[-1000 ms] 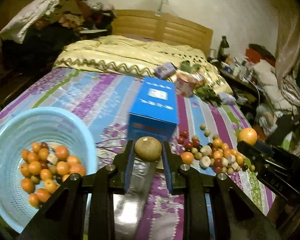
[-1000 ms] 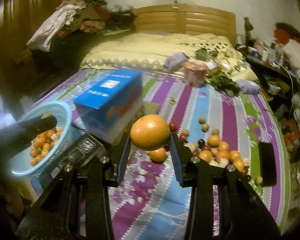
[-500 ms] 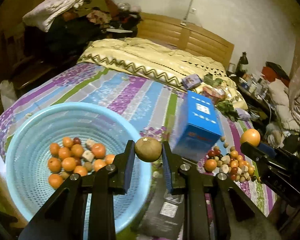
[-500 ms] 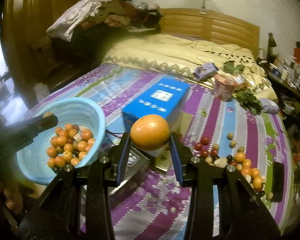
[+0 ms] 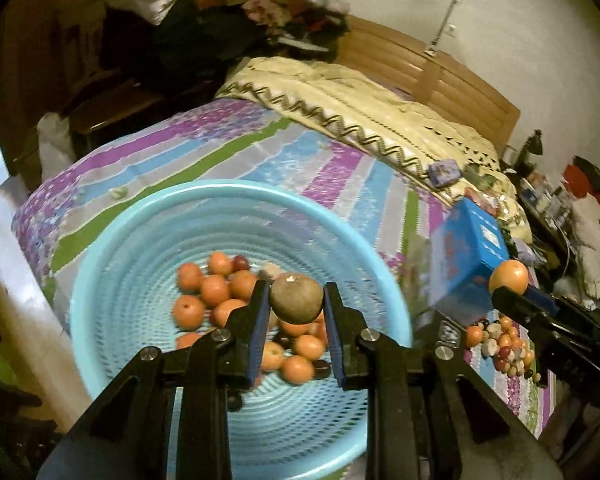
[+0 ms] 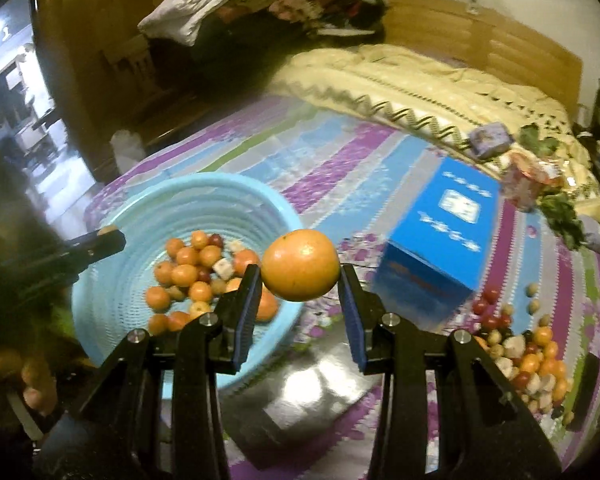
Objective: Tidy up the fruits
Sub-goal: 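Carry the brown fruit and the large orange over the light-blue basket, then open the right tool and then the left tool to drop both fruits into the basket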
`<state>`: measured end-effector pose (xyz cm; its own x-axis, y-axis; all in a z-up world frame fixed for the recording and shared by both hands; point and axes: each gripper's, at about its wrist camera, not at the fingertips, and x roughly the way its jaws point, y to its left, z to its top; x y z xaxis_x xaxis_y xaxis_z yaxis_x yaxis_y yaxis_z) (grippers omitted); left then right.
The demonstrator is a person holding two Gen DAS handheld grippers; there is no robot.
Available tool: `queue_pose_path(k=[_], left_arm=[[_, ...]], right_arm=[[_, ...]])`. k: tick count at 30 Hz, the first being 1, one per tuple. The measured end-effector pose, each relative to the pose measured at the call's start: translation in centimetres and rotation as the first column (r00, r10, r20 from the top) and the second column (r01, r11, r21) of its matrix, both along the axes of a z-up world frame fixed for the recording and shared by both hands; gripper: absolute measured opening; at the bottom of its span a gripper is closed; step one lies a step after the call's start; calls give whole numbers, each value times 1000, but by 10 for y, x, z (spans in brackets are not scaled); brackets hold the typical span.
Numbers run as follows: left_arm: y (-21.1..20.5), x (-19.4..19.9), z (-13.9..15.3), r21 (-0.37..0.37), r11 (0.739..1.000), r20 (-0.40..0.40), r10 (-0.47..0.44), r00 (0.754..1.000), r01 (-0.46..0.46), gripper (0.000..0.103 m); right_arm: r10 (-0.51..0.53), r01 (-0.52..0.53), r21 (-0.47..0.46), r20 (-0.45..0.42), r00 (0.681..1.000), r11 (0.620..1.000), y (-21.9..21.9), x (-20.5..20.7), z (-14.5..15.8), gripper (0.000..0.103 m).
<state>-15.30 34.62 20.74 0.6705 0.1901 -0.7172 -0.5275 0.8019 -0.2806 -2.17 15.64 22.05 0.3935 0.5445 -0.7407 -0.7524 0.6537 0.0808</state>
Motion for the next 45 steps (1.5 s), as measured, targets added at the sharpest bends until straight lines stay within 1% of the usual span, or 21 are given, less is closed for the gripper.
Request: queue_pose_path(k=[3,6,15,19,22,30,38,45], left_arm=[[17,-8,-5,-22,999,-16,25,1000,-25,27],[31,-10,-10,-49,998,-37,30,999,-31,27],[54,-16,-29,-121,992,-122,17,992,-32,27],[61,-19,-37,-138,990,-160,17,987,-40,27],[64,-17,-44,-148,988,-190,7,982,-36,27],[67,-16,-64,-189,982,-228,-17,973,-27,27],[77,-22,-67,-191,981,-236,-2,972,-44,27],[74,-17,-71,-190,981,-243,-19,970,-28,27]], right_arm=[[27,-28,-14,-27,999,1000,17,-1,-2,40],[50,-52,-29,-64,997,998,31,1,-6,40],[103,-120,-79,-195,975,990,66,0,-24,40],[112,-136,-96,-219,969,986,76,-4,-27,40],[116,-143,-111,-222,968,983,80,-6,-29,40],[114,-150,-151,-227,967,977,87,-6,-34,40],[110,-148,-162,-223,969,976,89,-5,-36,40],[110,-150,-163,-233,966,975,91,-5,-42,40]])
